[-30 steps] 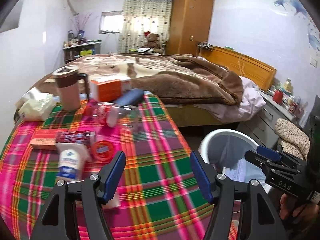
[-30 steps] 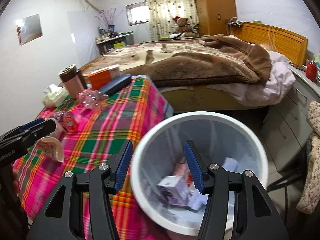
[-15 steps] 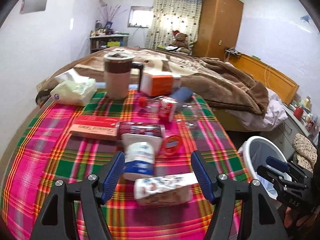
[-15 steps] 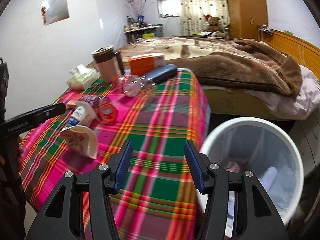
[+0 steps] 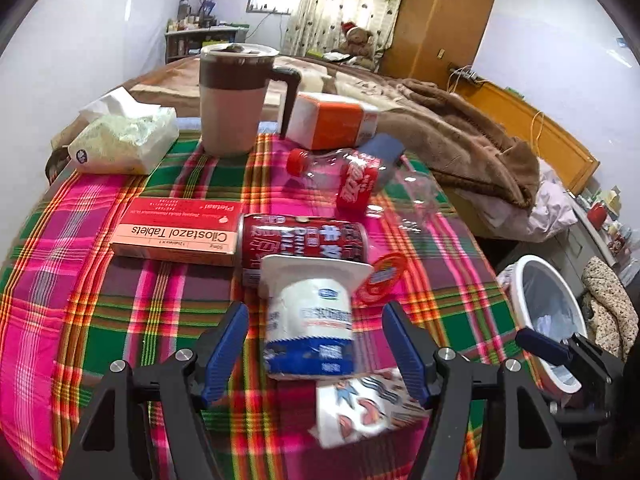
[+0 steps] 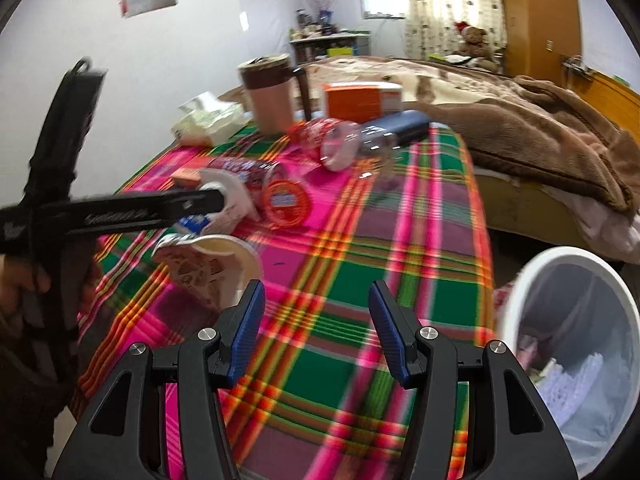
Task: Collect trash
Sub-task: 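Grasp the white yogurt cup with the left gripper while the right gripper grasps the patterned paper cup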
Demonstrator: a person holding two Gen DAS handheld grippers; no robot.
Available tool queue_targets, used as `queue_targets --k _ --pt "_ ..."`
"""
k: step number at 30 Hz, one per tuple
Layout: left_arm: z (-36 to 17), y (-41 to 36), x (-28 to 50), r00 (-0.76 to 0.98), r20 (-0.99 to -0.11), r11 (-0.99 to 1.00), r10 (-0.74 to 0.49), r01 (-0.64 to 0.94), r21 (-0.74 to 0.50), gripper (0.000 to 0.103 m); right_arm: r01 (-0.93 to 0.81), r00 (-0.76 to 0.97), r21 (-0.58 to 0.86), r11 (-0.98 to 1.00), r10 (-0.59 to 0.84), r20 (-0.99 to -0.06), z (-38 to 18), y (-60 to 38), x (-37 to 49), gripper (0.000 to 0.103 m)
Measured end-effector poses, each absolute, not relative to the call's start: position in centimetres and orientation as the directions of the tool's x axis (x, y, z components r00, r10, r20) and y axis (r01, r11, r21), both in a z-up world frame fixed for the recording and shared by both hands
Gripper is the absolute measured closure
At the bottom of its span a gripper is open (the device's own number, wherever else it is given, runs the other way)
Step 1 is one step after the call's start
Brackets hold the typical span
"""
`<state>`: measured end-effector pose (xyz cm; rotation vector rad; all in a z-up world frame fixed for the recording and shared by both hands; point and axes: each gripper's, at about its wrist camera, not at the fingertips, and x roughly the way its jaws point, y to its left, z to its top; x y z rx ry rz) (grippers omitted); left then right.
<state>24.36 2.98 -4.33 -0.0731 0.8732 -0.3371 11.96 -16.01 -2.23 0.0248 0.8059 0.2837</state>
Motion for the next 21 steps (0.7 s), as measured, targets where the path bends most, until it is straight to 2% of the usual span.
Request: queue_targets --k 8,11,17,21 --pt "-5.5 3.4 25.9 0.566 -0.767 0.946 -0.301 0.277 -0.167 0.034 -0.311 0.607 0.205 0.928 0.360 -0.709 -3.2 -14.4 12.6 0.048" --pt "-6.3 4.2 26.6 0.547 -0.787 0.951 -0.287 0.258 -0.168 0.035 -0.338 0.593 0.196 0.921 0.370 -0.715 -3.3 -13.4 12.8 0.043" --pt "-7.5 6.8 26.6 0.537 -0.801 0.963 -0.263 0.201 -0.181 0.050 -0.373 0.560 0.204 0.905 0.395 -0.729 -3.7 -12.4 13.9 0.042" --pt "-7.5 8.4 26.3 0.551 -0.799 0.970 -0.242 0.169 -0.177 0.052 -0.394 0.533 0.219 0.892 0.417 -0.736 -4.0 -11.8 14.6 0.041"
